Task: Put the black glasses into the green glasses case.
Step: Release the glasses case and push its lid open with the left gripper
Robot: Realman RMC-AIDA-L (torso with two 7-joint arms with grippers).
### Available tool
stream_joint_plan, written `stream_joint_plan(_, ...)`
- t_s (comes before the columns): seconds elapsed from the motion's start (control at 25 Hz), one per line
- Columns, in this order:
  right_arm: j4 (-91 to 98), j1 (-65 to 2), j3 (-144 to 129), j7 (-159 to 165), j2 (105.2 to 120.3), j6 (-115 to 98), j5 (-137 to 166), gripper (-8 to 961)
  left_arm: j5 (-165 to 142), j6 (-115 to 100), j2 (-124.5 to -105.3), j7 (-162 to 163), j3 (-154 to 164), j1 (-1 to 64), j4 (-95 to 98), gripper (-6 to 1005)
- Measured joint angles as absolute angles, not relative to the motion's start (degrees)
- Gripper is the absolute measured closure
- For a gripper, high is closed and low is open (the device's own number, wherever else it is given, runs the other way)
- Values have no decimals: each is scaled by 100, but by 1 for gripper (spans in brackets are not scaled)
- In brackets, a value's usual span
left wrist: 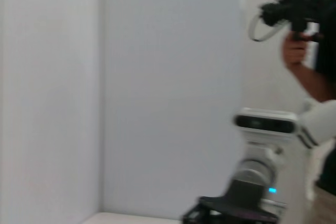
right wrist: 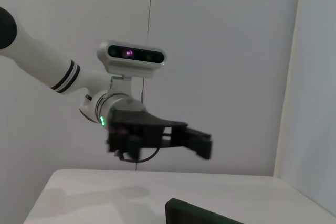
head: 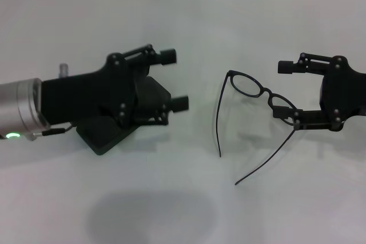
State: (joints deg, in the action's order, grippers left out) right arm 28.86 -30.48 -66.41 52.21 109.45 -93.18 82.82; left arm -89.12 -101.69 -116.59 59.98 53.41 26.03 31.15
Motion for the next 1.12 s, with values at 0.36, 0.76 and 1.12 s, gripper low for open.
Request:
stream_joint_plan(0.36, 2902, -2999, -6635, 5222, 10948, -9347, 8280, 181, -9118, -10102, -11666, 6045, 5300, 2604, 3146, 143)
stream_joint_plan(0.76, 2919, -3053, -6670, 5220, 10941, -9306, 8279, 191, -10686, -8439, -11397, 9509, 5130, 3196, 4575, 180)
stream_joint_plan(1.12, 2962, -3015, -6668, 5226, 10941, -9296, 8294, 200, -13138, -8358, -11851, 10879, 5158, 3235, 5991, 212)
